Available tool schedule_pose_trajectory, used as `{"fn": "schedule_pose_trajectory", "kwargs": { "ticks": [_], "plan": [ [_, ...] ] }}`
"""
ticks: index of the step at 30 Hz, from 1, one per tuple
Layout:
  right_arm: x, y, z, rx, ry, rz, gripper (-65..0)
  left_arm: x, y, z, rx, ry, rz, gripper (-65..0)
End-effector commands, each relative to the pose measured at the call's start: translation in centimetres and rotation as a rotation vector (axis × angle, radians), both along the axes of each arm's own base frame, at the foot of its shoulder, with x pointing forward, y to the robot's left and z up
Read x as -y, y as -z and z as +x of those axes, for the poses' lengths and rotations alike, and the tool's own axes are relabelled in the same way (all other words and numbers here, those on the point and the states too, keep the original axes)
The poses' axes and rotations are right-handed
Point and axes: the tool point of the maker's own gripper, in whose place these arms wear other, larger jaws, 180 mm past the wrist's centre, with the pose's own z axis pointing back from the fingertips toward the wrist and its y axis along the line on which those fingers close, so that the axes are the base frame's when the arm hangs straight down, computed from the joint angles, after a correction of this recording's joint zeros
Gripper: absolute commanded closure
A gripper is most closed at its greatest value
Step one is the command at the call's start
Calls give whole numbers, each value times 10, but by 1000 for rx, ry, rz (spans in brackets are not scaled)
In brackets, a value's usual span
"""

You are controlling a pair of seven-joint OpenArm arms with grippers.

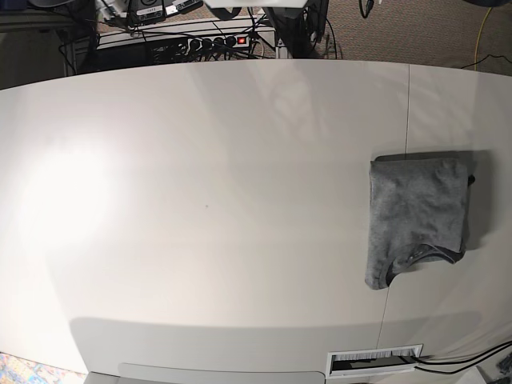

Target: Fold the T-shirt properly

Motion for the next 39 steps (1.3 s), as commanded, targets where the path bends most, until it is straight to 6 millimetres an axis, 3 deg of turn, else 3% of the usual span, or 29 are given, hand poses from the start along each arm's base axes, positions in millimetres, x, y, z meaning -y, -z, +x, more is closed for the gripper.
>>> {"fn": "schedule_pose_trajectory", "kwargs": {
  "ticks": [1,5,11,16,21,26,34,39],
  "plan": [
    [0,6,0,-1,-2,10,0,1,5,-4,-11,2,-14,0],
    [-9,47,2,-57,39,50,0,0,39,-8,-63,26,-59,0],
    [-8,94,32,-46,150,77,0,-10,85,-3,-105,-5,-61,0],
    [-24,126,47,-29,192,75,0,-2,113,8,-148,-41,-123,0],
    [-33,154,57,10,214,-56,0,8,133,25,-136,-87,-133,0],
    [-47,170,56,14,191,-197,0,27,145,37,-117,-127,-155,0],
    [-92,178,54,9,110,-277,0,57,151,28,-165,-153,-187,0],
    [-96,178,54,-21,130,-301,0,71,150,19,-181,-163,-205,0]
  ]
}}
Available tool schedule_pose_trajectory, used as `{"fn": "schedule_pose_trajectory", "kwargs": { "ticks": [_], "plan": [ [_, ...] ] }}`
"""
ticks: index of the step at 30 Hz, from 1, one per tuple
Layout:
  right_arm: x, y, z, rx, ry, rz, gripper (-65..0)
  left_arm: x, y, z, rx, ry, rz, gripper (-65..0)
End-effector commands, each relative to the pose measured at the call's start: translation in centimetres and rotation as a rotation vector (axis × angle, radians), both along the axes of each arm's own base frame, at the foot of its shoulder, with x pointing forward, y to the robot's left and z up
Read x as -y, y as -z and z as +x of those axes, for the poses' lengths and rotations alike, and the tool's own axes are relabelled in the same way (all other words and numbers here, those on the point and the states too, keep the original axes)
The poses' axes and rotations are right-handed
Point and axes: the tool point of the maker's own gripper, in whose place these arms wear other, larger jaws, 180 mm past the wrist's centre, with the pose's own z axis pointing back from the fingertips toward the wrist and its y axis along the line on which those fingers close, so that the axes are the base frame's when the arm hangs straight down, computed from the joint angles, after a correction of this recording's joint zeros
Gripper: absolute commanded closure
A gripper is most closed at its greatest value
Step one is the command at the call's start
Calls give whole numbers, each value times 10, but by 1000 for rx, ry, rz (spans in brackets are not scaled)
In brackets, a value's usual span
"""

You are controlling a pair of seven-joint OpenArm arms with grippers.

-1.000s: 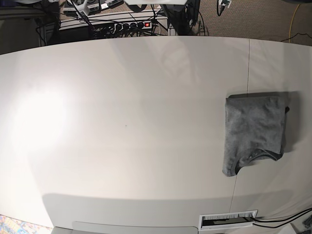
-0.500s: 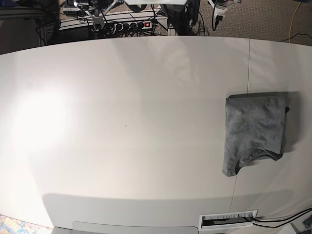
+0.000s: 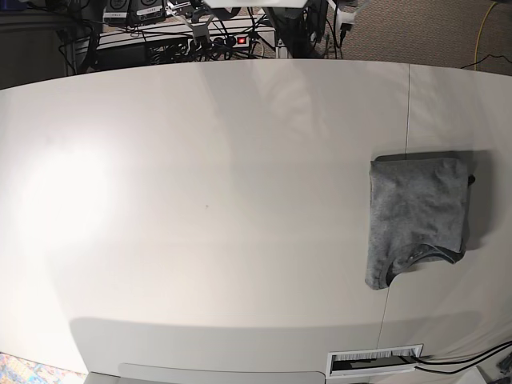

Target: Fold the T-shirt properly

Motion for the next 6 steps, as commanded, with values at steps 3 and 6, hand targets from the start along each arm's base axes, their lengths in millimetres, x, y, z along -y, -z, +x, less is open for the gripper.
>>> {"fn": "schedule_pose_trajectory", "kwargs": {
  "ticks": [3,6],
  "plan": [
    [-6,0,-1,-16,29,10,0,25,-3,-4,2,-8,-51,0],
    [-14,0,0,-13,31,22,0,26,-4,0,15,-11,-54,0]
  ]
}}
